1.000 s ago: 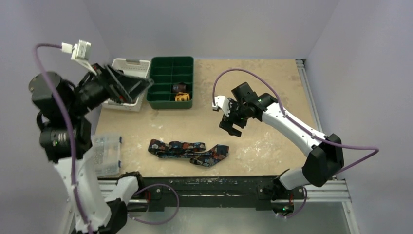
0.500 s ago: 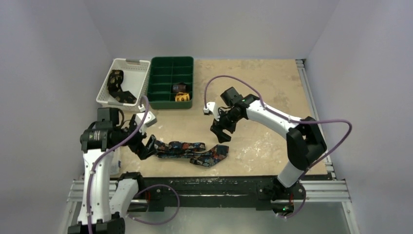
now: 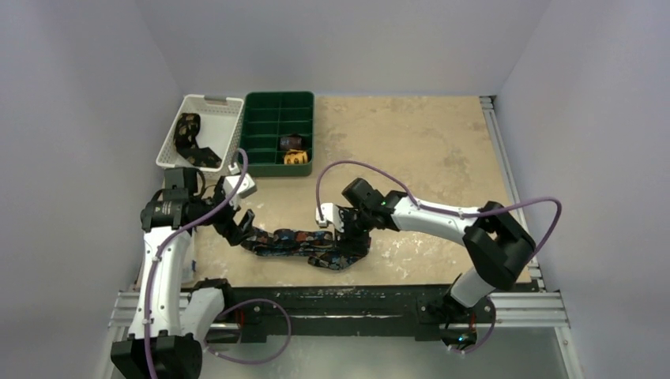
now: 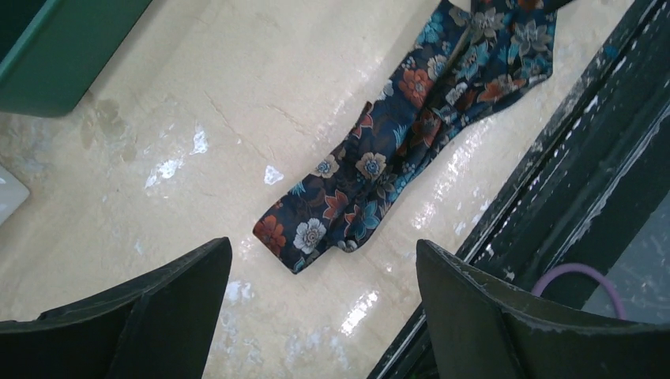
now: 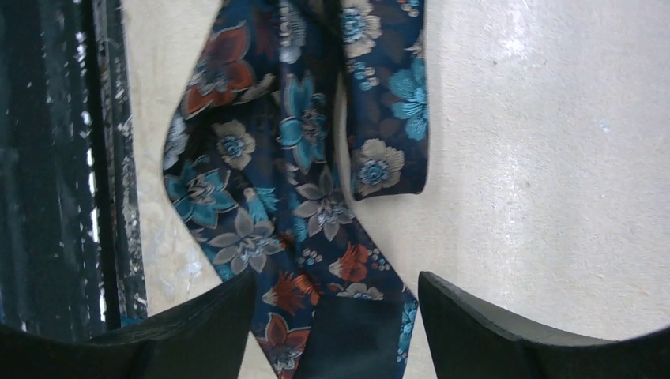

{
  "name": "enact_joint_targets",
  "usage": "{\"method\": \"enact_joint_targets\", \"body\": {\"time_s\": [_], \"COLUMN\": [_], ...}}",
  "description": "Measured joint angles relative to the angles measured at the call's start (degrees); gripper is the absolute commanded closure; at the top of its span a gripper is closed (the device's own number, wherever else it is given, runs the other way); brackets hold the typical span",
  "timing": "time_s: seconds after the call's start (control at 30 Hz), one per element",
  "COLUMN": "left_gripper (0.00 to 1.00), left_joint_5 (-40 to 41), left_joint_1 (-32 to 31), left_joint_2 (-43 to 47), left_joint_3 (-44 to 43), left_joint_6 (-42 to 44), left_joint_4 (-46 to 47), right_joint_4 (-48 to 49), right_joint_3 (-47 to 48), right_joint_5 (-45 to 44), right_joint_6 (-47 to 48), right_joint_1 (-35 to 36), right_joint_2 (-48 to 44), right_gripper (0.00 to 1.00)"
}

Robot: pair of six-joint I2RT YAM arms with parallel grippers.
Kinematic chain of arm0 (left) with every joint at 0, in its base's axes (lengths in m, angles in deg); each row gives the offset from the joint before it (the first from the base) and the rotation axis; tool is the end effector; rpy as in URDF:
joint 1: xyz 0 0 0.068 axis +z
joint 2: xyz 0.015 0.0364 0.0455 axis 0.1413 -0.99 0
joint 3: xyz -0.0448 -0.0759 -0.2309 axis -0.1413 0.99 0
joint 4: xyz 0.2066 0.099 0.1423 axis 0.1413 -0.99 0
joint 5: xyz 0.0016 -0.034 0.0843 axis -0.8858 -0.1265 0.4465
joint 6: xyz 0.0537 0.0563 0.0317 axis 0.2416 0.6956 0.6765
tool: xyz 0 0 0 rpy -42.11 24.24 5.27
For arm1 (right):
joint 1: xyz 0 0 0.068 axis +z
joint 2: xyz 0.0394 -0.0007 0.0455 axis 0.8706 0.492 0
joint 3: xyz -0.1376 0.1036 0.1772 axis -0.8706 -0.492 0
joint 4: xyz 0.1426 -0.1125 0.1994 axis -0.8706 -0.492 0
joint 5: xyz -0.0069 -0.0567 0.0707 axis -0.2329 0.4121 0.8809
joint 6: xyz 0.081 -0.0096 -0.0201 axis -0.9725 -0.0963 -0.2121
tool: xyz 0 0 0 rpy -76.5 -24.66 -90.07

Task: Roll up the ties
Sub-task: Flatten out the tie at the center of the board.

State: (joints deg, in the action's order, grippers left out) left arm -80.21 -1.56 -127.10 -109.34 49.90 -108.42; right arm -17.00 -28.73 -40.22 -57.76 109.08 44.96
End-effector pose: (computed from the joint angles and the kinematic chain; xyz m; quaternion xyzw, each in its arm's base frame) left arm 0.1847 -0.0257 0.2492 0.3868 0.8331 -0.1934 0.3448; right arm 0.2017 0.2722 0.1196 -0.6507 0.6958 0.2268 0.2026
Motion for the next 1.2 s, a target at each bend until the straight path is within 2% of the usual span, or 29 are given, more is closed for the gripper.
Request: {"method": "enact_joint_targets", "body": {"time_s": [0.17, 0.3, 0.43, 0.53, 0.57, 0.8, 0.97, 1.2], "left_gripper": [0.17, 0.17, 0.19, 0.19, 0.19, 0.19, 0.19, 0.17], "left_joint_5": [-2.54, -2.93, -2.32, -1.6, -1.22, -0.28, -1.68, 3.1], "left_joint_1": [1.44, 1.62, 1.62, 1.62, 1.6, 1.44, -0.76, -15.02], "left_joint_2": [-4.33, -6.16, -8.37, -12.26, -13.9, -16.57, -17.38, -26.73], "left_joint_3": [-0.2, -0.2, -0.61, -2.14, -2.84, -3.85, -3.89, -4.31], "left_joint_6": [-6.32, -8.33, -7.89, -7.56, -7.02, -0.11, 4.31, 4.87], "left_joint_4": [3.96, 5.57, 5.16, 4.15, 3.52, 1.11, 0.98, 6.23], "right_joint_4": [4.98, 9.55, 11.72, 13.18, 13.29, 16.87, 19.39, 18.67], "right_joint_3": [-6.71, -9.44, -10.78, -10.84, -10.82, -12.2, -16.06, -16.63], "right_joint_5": [0.11, -0.13, -1.38, -3.78, -4.98, -13.88, -21.24, -28.79], "right_joint_6": [7.17, 12.59, 16.98, 20.06, 20.96, 23.82, 23.54, 22.08], "right_joint_1": [1.77, 4.63, 7.17, 8.37, 8.52, 6.91, 0.52, -6.67], "right_joint_2": [-7.41, -8.39, -6.73, -3.93, -2.62, -2.75, -5.62, -5.95], "right_gripper": [0.37, 0.46, 0.68, 0.96, 1.0, 1.0, 1.0, 1.0]}}
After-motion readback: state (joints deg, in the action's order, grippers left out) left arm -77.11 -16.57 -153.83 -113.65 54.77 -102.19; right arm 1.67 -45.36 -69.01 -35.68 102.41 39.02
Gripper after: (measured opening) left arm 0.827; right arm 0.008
